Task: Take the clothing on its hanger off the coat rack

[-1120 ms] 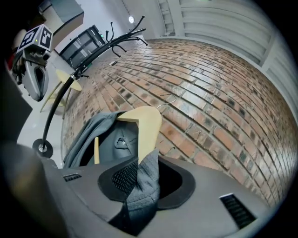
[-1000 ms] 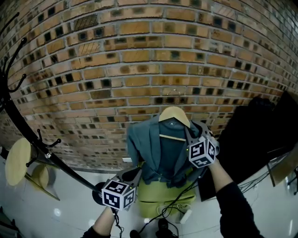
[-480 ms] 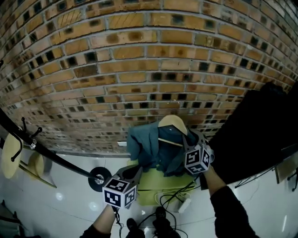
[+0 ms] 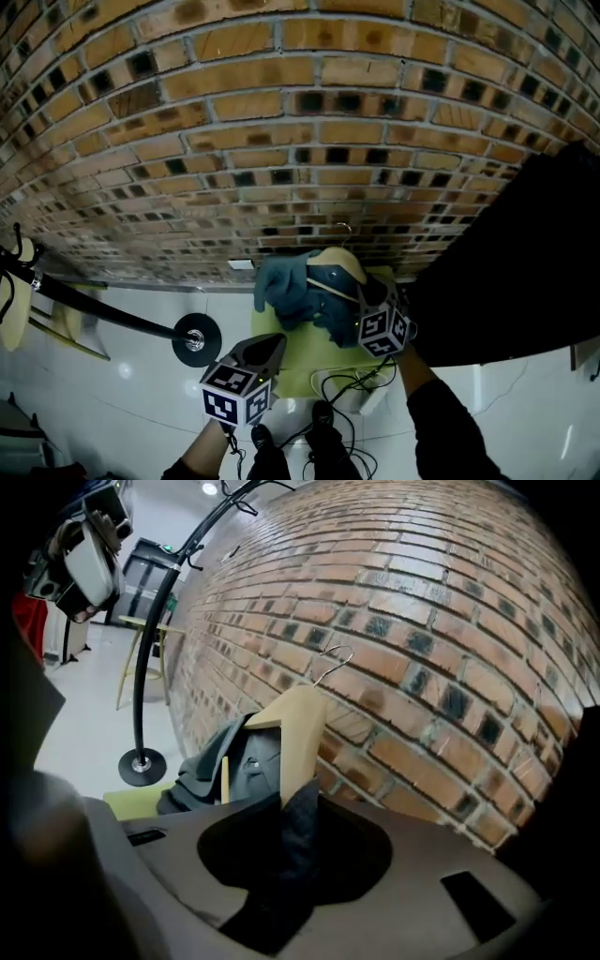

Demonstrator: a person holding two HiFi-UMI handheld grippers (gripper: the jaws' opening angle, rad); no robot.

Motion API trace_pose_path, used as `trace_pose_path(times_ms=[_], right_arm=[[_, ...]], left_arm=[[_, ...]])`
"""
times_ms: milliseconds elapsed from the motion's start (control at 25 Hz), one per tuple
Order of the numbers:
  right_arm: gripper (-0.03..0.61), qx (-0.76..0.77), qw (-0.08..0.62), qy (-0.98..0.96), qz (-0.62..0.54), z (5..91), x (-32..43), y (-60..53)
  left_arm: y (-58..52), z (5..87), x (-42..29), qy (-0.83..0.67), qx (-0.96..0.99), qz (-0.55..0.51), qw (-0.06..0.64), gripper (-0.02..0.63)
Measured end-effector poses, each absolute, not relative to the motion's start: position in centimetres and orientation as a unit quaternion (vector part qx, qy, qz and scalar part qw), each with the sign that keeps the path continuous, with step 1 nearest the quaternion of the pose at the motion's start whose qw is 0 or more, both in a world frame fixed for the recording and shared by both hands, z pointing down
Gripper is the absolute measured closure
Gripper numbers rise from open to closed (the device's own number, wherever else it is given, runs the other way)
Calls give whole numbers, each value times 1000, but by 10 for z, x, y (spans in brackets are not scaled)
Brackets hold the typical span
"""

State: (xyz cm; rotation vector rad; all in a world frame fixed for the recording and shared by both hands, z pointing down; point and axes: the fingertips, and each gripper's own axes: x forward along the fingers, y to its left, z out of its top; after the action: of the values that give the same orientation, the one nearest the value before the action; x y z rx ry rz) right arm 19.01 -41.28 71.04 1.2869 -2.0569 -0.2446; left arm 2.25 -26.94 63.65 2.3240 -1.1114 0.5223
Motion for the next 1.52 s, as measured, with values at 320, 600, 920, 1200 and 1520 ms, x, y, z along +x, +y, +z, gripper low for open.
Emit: trace_pose_path(times_ms=[320,600,920,1200,1520], right_arm=[[526,503,340,-794,-26,816,188,-416],[530,528,365,-762,89,902,205,-420],[414,596,361,-712,81,860,253,-404],[509,633,253,-729,54,705,260,-360],[574,592,140,-792,52,543,221,-298]], left_arm=[[-268,708,18,-416,837,205,289,607],[-267,750,12,-421,826,210,309,607],[-268,735,31,-413,831,208,310,607],[-269,653,59,-400,854,190,272,607],[-266,546,76,-393,878,147,231,607]])
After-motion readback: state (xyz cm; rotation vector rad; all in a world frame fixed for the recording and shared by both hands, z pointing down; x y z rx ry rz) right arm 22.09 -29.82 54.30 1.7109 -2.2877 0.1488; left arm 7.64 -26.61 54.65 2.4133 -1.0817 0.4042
